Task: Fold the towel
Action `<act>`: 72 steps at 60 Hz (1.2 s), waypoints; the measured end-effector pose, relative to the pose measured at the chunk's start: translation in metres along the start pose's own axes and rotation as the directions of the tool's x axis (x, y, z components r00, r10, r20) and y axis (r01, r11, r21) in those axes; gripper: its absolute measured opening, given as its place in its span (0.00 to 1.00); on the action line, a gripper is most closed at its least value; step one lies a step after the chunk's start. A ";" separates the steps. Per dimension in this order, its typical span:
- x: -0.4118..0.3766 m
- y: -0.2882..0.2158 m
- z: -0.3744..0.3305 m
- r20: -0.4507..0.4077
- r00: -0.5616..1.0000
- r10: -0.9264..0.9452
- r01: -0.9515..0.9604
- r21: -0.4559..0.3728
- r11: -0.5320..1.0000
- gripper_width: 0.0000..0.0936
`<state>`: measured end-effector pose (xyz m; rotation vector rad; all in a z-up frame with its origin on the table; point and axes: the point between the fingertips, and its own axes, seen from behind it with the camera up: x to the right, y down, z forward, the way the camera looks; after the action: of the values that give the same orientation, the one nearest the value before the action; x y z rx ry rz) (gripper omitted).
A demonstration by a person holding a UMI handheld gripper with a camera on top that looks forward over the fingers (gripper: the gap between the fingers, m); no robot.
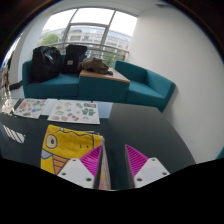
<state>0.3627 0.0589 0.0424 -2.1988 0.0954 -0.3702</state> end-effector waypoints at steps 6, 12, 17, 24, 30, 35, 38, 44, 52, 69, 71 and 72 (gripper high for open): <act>0.025 -0.014 -0.011 -0.070 0.997 -0.033 0.037 0.056 0.998 0.57; 0.015 -0.047 -0.051 -0.026 1.000 0.015 -0.012 0.121 0.993 0.65; -0.011 -0.075 -0.096 0.068 0.995 0.069 -0.080 0.172 0.982 0.73; -0.058 -0.102 -0.166 0.185 0.977 0.108 -0.150 0.232 0.961 0.85; -0.103 -0.100 -0.212 0.220 0.972 0.084 -0.143 0.269 0.952 0.87; -0.143 -0.080 -0.237 0.252 0.967 0.044 -0.113 0.267 0.957 0.87; -0.166 -0.063 -0.256 0.280 0.960 0.030 -0.105 0.257 0.961 0.88; -0.207 -0.038 -0.283 0.330 0.944 0.019 -0.102 0.236 0.966 0.89; -0.243 -0.018 -0.317 0.379 0.925 0.012 -0.101 0.214 0.972 0.89; -0.270 -0.013 -0.372 0.427 0.904 -0.023 -0.093 0.250 0.964 0.89; -0.269 -0.013 -0.375 0.425 0.905 -0.023 -0.096 0.255 0.962 0.88; -0.268 -0.013 -0.376 0.423 0.906 -0.023 -0.096 0.258 0.961 0.88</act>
<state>-0.0052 -0.1676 0.2051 -1.9496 -0.1455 0.1182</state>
